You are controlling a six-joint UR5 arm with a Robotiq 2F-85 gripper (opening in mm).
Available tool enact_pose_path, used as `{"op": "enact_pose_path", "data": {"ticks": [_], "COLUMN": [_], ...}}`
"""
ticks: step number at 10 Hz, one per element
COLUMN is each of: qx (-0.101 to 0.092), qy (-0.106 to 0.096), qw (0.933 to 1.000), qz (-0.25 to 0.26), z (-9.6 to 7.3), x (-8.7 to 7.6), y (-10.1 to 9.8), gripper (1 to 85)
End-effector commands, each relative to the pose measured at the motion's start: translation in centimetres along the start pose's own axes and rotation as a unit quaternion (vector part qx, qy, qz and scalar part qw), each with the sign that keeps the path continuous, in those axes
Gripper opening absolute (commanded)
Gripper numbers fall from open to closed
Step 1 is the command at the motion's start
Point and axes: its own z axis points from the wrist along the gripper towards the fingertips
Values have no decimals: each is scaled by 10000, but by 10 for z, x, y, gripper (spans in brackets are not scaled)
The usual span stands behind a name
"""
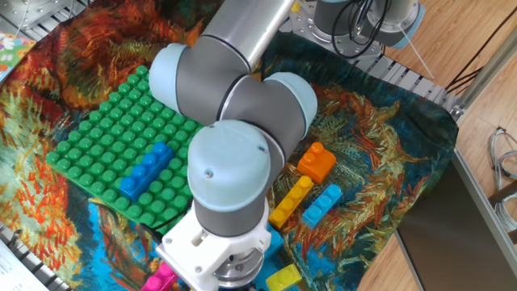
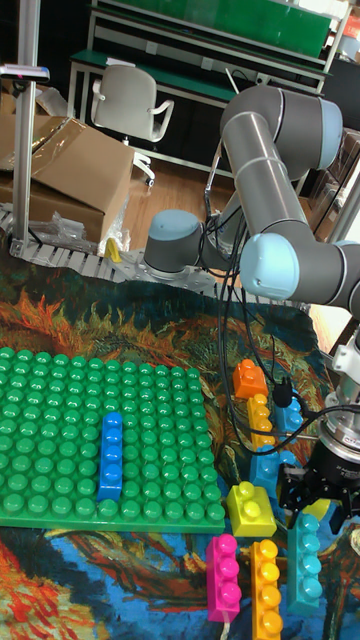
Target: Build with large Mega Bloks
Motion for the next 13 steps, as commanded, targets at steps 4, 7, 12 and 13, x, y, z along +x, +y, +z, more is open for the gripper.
{"op": "enact_pose_path", "data": {"ticks": [4,7,12,13], "qx": [-105,-59,-77,-92], "qy": [-41,-50,-157,-172], "qw": [9999,9999,9997,9997], "qz": [-35,-112,-155,-153], "z": [10,14,26,27], "x": [-12,-11,-8,-9], "y": [11,8,-2,-1], "gripper": [607,603,590,587]}}
